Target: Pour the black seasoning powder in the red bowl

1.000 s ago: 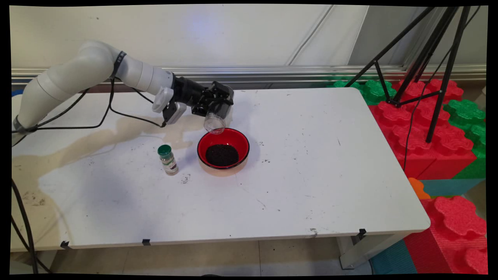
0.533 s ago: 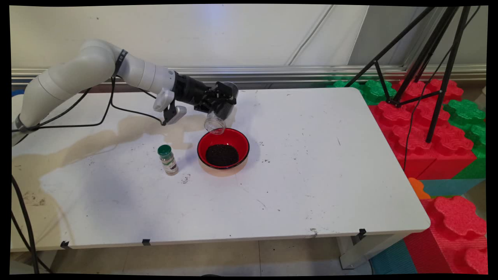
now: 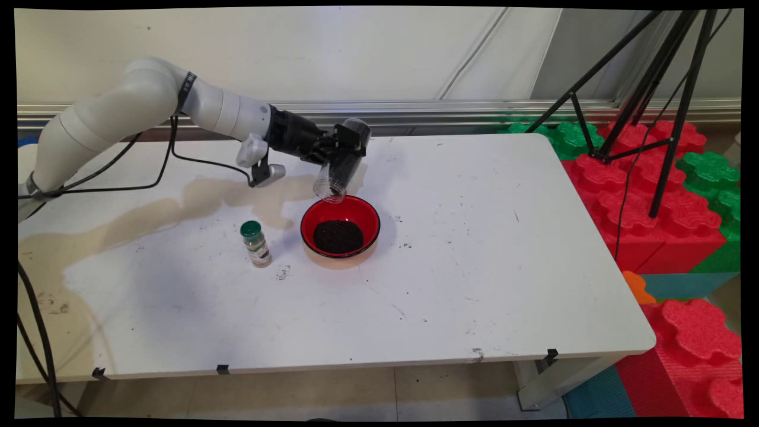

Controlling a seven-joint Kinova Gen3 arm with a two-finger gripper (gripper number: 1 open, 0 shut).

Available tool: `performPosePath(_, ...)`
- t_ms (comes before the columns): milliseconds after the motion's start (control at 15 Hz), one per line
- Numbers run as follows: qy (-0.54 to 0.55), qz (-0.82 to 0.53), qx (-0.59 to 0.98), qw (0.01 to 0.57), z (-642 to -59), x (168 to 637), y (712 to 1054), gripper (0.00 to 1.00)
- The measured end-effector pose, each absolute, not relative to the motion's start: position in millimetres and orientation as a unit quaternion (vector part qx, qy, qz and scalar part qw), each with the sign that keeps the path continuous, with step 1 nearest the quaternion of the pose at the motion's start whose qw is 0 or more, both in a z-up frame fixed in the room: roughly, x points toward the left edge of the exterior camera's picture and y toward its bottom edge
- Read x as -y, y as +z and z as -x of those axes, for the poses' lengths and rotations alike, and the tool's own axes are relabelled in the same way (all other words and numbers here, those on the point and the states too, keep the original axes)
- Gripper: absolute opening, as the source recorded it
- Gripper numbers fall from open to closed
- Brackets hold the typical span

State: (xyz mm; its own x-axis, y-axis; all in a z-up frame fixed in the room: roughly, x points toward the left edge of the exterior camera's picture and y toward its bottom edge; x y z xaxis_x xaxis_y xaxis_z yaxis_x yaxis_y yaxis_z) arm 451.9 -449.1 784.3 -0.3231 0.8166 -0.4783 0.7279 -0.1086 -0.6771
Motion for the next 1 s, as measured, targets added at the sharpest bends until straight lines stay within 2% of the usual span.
performPosePath(1000, 0.493, 0.621, 0.609, 0.014, -435.8, 437.6, 805.2, 0.00)
